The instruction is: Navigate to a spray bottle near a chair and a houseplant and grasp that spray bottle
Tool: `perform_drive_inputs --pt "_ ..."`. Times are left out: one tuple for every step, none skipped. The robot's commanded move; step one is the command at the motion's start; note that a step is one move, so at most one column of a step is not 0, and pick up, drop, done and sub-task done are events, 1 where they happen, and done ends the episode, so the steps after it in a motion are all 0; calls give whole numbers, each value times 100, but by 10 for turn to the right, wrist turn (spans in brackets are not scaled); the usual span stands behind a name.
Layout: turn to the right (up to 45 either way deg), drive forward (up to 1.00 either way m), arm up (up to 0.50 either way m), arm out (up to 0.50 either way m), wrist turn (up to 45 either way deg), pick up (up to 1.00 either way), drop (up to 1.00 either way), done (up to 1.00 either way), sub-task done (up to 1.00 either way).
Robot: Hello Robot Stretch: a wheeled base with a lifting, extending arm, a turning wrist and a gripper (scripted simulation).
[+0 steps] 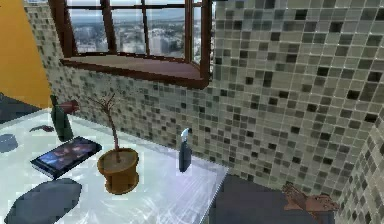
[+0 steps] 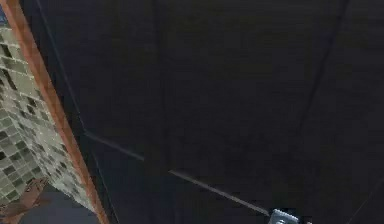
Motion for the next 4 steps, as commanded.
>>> perform_drive_inputs --pt "330 0 0 0 0 0 0 0 0" --pt "0 50 0 0 0 0 0 0 0" --pt "-450 0 0 0 0 0 0 0 0" --pt "-450 0 0 0 0 0 0 0 0"
